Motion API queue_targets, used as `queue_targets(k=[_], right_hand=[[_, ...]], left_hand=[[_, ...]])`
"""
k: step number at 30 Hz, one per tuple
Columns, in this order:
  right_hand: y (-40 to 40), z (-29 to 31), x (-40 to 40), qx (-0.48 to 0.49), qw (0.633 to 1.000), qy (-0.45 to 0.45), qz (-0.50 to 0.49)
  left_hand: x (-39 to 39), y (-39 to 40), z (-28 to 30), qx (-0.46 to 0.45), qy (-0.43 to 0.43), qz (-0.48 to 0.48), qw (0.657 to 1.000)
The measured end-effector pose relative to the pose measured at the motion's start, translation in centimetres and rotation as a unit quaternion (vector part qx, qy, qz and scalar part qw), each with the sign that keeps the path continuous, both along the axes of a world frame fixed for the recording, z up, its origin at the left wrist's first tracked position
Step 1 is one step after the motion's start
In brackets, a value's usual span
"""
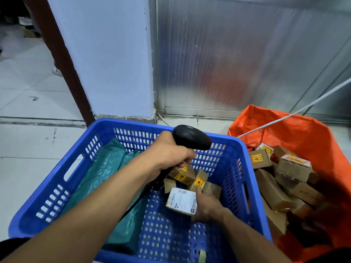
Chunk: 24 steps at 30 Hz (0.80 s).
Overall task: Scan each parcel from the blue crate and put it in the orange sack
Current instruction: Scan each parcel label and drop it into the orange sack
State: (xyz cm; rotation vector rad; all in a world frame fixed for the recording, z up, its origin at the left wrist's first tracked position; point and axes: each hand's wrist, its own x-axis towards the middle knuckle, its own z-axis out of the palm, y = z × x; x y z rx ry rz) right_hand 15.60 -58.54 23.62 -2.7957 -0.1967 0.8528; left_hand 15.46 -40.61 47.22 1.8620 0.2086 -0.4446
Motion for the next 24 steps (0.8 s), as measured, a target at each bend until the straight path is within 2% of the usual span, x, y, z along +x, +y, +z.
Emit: queue_targets(k=[7,15,19,24], right_hand=[[-1.7,5.9,1.9,-0.024,0.996,-0.073,0.039],[-3.8,15.4,3.1,-0.048,0.973,-0.199,0.103],[-4.9,20.1,3.5,-0.033,0.967,-0.227,0.109],[-6.8,23.1,3.6,-0.036,0.957,-0.27,0.097]], left_hand=[[-0.2,0.1,0.2,0.01,-0.011,0.009,1.0],[-0.5,-0.2,0.3,0.012,-0.027,0.002,1.0],[-0.5,-0.3,0.5,0.01,-0.032,0.002,0.999],[-0.3,-0.5,0.3,0.004,-0.039,0.023,0.999]])
